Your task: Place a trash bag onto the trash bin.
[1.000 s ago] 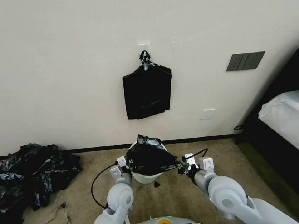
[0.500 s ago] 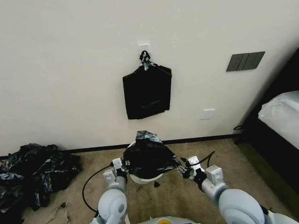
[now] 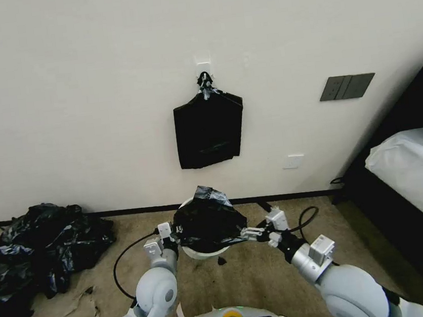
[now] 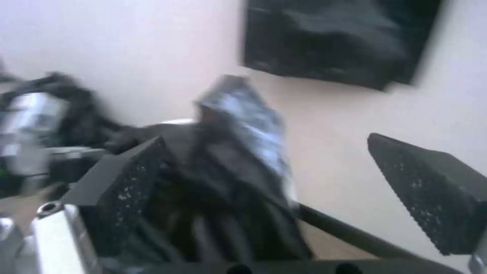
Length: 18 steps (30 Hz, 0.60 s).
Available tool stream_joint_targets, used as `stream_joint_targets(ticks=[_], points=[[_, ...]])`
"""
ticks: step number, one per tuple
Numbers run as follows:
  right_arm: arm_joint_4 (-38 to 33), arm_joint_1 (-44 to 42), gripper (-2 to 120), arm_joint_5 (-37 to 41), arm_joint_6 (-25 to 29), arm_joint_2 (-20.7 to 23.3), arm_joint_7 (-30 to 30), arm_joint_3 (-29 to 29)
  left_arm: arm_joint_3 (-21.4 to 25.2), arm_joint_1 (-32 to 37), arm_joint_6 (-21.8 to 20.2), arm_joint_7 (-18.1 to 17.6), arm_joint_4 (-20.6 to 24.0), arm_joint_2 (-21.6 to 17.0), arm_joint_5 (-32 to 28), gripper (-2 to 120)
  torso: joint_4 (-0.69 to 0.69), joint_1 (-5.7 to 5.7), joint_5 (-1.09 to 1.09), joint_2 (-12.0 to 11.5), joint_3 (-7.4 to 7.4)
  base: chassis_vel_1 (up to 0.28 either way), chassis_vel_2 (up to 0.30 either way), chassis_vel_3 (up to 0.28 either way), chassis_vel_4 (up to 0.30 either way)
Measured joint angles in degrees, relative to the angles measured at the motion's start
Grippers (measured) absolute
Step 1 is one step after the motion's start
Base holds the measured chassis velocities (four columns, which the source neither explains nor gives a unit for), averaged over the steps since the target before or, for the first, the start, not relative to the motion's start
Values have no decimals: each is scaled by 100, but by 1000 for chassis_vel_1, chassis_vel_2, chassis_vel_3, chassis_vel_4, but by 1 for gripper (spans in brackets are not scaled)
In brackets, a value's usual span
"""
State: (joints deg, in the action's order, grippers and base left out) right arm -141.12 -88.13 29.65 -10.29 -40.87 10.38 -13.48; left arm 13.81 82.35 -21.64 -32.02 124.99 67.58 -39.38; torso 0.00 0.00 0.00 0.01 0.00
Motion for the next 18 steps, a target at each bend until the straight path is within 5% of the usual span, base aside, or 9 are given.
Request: stream_joint_targets(ticks=[12,18], points=[[603,2196,99,800,-736,446,-415,861,-35,604,58,843,420,-300,1205,7,0,0,1,0,1,0,0,0,0],[688,2745,77,2086,-1456,552,-220,1174,-7,834,122,1003,586,-282,1543,7,0,-1,0,0,1,0,0,0,0]])
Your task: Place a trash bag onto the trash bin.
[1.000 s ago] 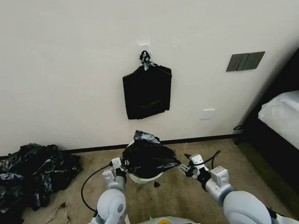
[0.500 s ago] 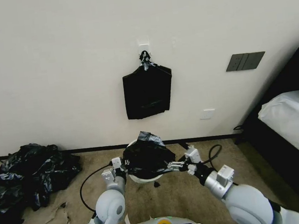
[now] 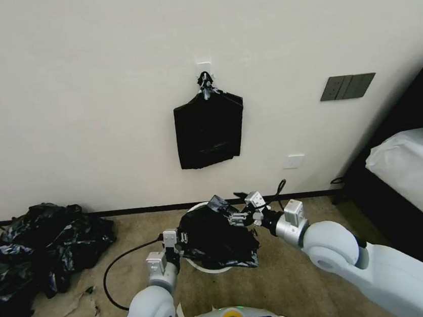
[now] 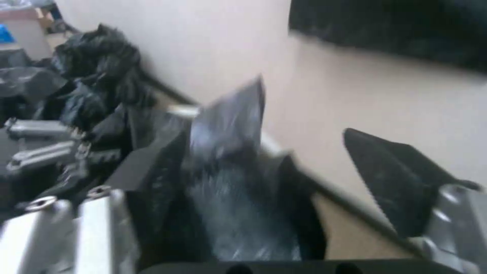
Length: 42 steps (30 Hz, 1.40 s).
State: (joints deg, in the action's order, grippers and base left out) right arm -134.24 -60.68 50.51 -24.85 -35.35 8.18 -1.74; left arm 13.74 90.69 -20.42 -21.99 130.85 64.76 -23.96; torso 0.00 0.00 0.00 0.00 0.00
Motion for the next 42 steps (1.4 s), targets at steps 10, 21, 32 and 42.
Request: stream_joint_targets(ticks=[10,21,32,42], points=[[-120,-47,40,353,-79,48,84,-13,-16,182,60,14,78,127,190,7,0,0,0,0,0,0,0,0,0],[-106,-165,0,-93,361,84,58,-36,-48,227,99,142,121,83,201,7,0,0,0,0,-1,0,0,0,0],[402,325,0,-640,1171,78,-144,186,-58,424,214,670,256,-105,295,7,1,0,0,0,0,0,0,0,0],[991,949,0,-431,1175,178,-162,601,-54,613,698,1222,381,-256,691,7,0,0,0,0,0,0,0,0,0]])
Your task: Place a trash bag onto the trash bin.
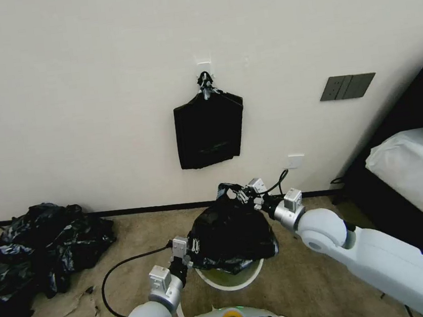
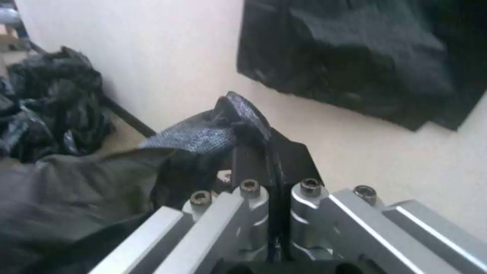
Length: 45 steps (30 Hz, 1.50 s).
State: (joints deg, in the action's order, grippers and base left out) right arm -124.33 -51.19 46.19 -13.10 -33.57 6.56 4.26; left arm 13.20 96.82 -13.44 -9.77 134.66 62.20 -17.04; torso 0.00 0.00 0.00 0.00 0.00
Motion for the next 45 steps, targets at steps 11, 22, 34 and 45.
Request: stream_joint_targets(ticks=[11,22,34,45], points=[[474,-283,0,52,5,141,-265,8,-20,94,508,142,-2,139,112,7,0,0,0,0,0,0,0,0,0],[974,-746,0,1032,599,-27,-1091,-261,43,122,831,357,-51,145,-22,7,0,0,0,0,0,0,0,0,0],[1538,-478,0,-152,1509,111,-2036,-86,103,-18,898,412,-296,100,-103,7,-1,0,1,0,0,0,0,0,0],[1940,-519,0,-1891,2596,121,-2477,-80,64,-240,898,419,-543,133,-468,7,-1,0,-1,0,0,0,0,0,0]])
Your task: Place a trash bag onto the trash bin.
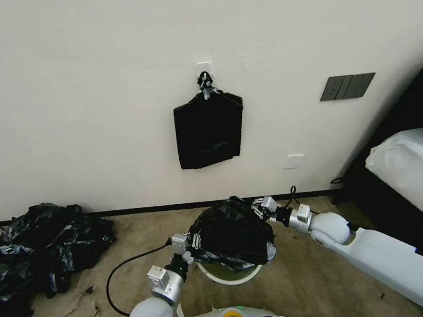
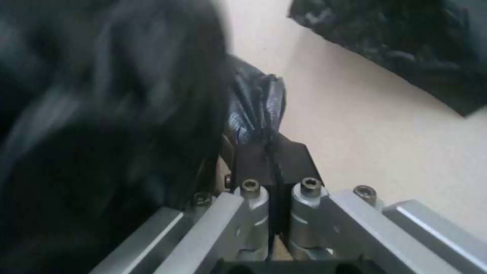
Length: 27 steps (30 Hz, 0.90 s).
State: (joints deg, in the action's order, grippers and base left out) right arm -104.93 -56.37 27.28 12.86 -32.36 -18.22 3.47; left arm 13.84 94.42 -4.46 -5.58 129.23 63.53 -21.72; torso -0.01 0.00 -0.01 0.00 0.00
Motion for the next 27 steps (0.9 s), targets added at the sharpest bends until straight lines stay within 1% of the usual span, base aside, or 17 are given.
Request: stream_joint_targets(ticks=[1,4,7,10,11,14,20,21,22,23,24,27], points=[[110,-4,0,-216,137,-66,-13,17,-1,-5,18,30,9,1,-93,7,1,0,1,0,0,0,0,0,0],[311,44,0,-379,292,-157,-15,57,-3,-8,66,97,41,-14,-162,7,1,0,-1,0,0,0,0,0,0],[440,74,0,-415,343,-174,-37,98,-10,-9,130,119,65,-28,-217,7,1,0,1,0,0,0,0,0,0],[727,125,0,-534,660,-193,-167,212,-14,-12,184,153,93,-49,-312,7,1,0,1,0,0,0,0,0,0],[727,125,0,-534,660,-193,-167,212,-14,-12,184,153,93,-49,-312,7,1,0,1,0,0,0,0,0,0],[1002,148,0,-591,916,-263,-236,241,-26,-46,187,152,88,-29,-335,7,1,0,0,0,0,0,0,0,0],[932,69,0,-515,960,-224,-276,223,-32,-57,187,103,64,20,-377,7,1,0,0,0,0,0,0,0,0],[864,39,2,-441,938,-204,-268,210,-32,-59,187,76,59,30,-399,7,0,0,2,0,0,0,0,0,0],[750,-3,7,-239,863,-175,-234,194,-28,-64,170,24,49,34,-445,7,1,0,1,0,0,0,0,0,0],[750,-3,7,-239,863,-175,-234,194,-28,-64,170,24,49,34,-445,7,1,0,1,0,0,0,0,0,0],[719,-12,10,-178,828,-165,-227,190,-24,-67,159,8,45,34,-455,7,1,0,0,0,0,0,0,0,0],[581,-41,27,282,590,-69,-197,110,10,-82,71,-145,10,46,-545,7,1,0,0,0,0,0,0,0,0]])
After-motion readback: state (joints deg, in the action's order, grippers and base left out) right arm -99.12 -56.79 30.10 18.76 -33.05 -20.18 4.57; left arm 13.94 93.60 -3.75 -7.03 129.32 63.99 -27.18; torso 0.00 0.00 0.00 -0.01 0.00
